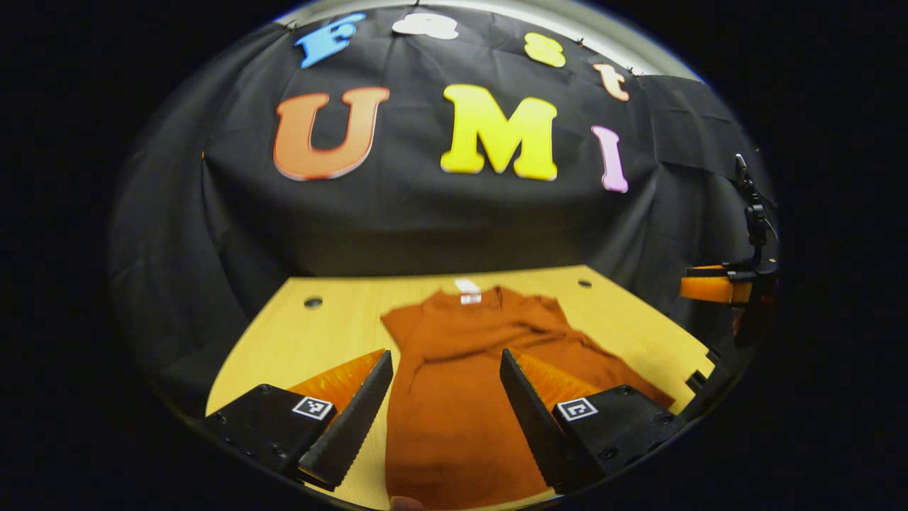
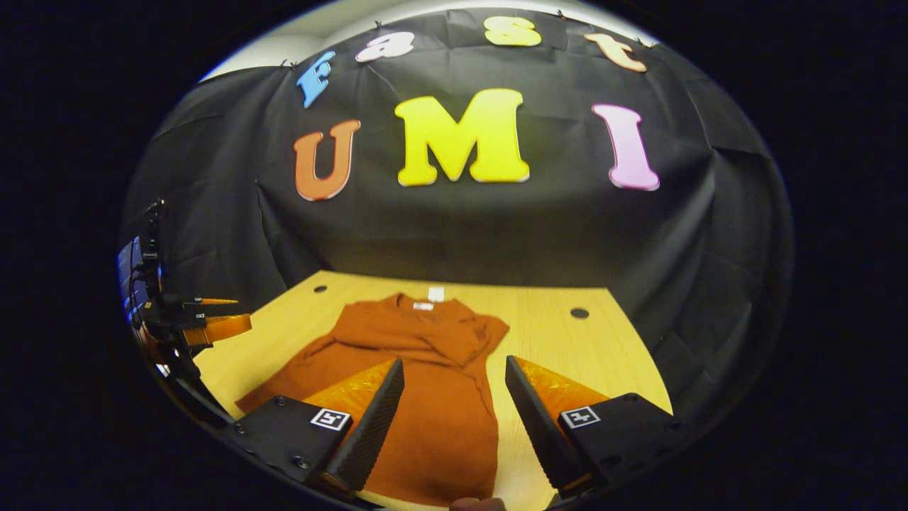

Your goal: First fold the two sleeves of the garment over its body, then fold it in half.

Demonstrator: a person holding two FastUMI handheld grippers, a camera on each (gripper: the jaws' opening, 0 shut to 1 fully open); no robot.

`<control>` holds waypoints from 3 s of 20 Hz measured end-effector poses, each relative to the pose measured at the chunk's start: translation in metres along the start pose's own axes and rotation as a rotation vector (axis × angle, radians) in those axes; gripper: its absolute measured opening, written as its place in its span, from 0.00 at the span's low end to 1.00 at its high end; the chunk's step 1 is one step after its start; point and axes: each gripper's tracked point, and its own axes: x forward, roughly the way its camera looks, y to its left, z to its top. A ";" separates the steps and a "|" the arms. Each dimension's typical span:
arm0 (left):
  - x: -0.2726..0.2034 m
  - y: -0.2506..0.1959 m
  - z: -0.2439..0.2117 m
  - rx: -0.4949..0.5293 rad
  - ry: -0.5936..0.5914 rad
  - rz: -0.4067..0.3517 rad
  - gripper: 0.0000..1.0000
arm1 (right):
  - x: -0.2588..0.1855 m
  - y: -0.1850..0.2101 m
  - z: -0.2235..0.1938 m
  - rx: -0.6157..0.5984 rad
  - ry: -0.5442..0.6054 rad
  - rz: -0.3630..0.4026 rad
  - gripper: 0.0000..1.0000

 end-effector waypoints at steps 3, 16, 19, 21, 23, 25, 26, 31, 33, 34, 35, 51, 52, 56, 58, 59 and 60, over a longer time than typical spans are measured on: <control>-0.028 0.013 -0.087 -0.087 0.239 -0.068 0.99 | -0.008 -0.027 -0.066 0.065 0.164 -0.012 0.92; -0.059 0.009 -0.172 -0.320 0.460 -0.084 0.98 | -0.006 -0.029 -0.220 0.175 0.481 -0.097 0.91; -0.055 0.006 -0.172 -0.312 0.478 -0.100 0.93 | 0.000 -0.022 -0.224 0.149 0.512 -0.107 0.92; -0.052 0.001 -0.171 -0.323 0.492 -0.107 0.98 | 0.005 -0.019 -0.224 0.131 0.516 -0.111 0.92; -0.047 -0.005 -0.171 -0.330 0.507 -0.115 0.73 | 0.003 -0.017 -0.229 0.088 0.543 -0.128 0.93; -0.040 -0.010 -0.174 -0.321 0.526 -0.123 0.58 | 0.001 -0.016 -0.229 0.052 0.561 -0.125 0.80; -0.035 -0.007 -0.174 -0.306 0.531 -0.107 0.61 | -0.003 -0.015 -0.227 0.059 0.567 -0.131 0.64; -0.032 -0.004 -0.171 -0.219 0.555 -0.122 0.06 | 0.002 -0.013 -0.224 0.161 0.585 -0.140 0.08; -0.030 -0.004 -0.165 -0.178 0.537 -0.135 0.03 | 0.000 -0.013 -0.219 0.202 0.573 -0.149 0.07; -0.031 -0.006 -0.161 -0.165 0.530 -0.144 0.03 | -0.001 -0.011 -0.213 0.225 0.579 -0.145 0.00; -0.032 -0.006 -0.157 -0.155 0.521 -0.151 0.03 | -0.001 -0.011 -0.209 0.246 0.577 -0.143 0.01; 0.008 -0.007 0.090 0.007 0.114 -0.176 0.03 | 0.067 -0.017 0.073 0.531 0.125 0.051 0.01; 0.019 0.000 0.107 0.019 0.092 -0.160 0.03 | 0.078 -0.021 0.093 0.512 0.102 0.063 0.01; 0.072 0.032 0.179 0.030 0.016 -0.105 0.03 | 0.131 -0.031 0.150 0.410 0.071 0.088 0.00; 0.107 0.054 0.206 0.014 0.001 -0.080 0.03 | 0.170 -0.035 0.164 0.383 0.078 0.099 0.00; 0.127 0.062 0.212 0.000 0.005 -0.074 0.03 | 0.192 -0.038 0.169 0.374 0.083 0.100 0.00; 0.148 0.070 0.216 -0.011 0.014 -0.069 0.03 | 0.216 -0.044 0.174 0.363 0.086 0.093 0.00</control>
